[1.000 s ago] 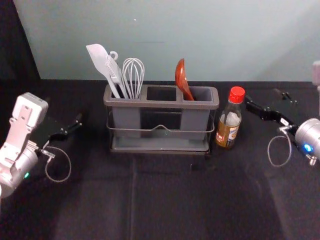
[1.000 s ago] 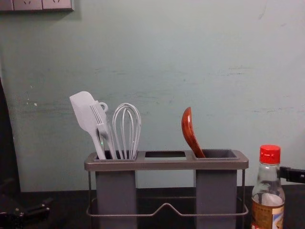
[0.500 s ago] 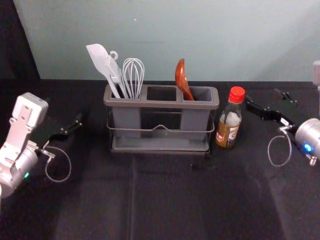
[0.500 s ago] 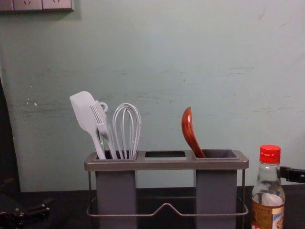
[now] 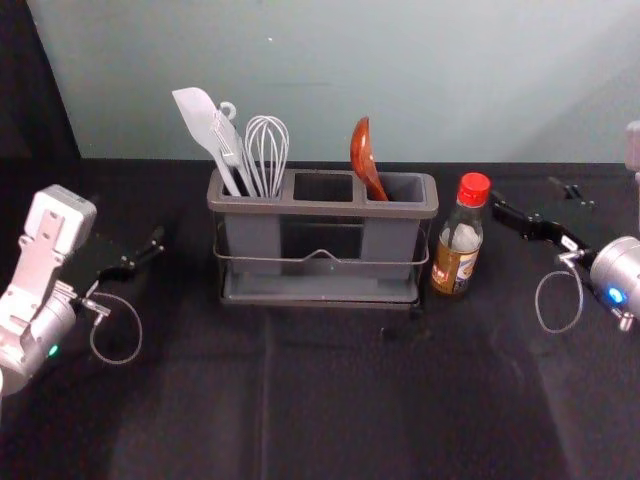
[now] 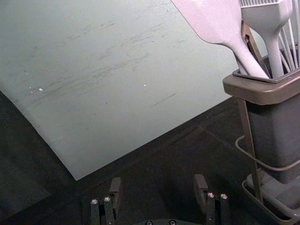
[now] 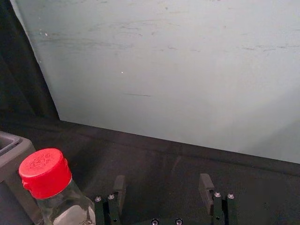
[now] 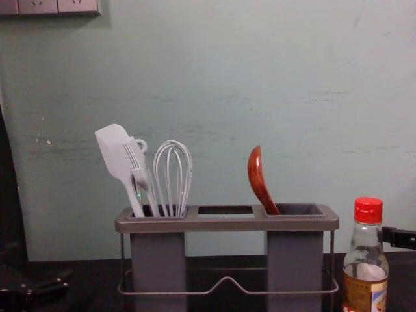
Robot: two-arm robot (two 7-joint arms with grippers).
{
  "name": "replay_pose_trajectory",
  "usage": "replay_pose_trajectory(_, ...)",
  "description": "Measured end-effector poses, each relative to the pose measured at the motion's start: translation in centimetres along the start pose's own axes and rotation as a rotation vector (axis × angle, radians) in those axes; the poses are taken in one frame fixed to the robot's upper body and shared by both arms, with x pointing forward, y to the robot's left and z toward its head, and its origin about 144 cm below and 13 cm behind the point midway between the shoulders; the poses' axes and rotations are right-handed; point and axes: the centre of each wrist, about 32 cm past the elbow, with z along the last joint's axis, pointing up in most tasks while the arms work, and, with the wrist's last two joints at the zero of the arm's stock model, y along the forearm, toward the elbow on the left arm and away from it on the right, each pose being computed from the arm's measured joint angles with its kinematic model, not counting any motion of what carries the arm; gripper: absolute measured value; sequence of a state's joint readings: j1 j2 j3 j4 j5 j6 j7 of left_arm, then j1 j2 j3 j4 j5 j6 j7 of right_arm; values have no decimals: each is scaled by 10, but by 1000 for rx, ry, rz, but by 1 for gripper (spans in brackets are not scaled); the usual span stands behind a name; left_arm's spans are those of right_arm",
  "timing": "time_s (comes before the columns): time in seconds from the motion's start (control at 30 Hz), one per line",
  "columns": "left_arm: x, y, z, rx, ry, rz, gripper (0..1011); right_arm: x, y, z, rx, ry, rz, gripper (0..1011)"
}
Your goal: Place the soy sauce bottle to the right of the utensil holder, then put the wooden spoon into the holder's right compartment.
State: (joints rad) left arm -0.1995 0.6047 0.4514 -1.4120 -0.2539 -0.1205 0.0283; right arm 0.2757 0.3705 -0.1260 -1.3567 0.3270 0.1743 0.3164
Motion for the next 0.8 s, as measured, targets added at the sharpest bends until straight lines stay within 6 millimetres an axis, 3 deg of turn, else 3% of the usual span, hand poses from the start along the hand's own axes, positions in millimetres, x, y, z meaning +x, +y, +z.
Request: replay_pose_trajectory(0.8, 0, 0, 0, 0, 0, 0, 1000, 0, 0, 0, 0, 0, 0, 1003)
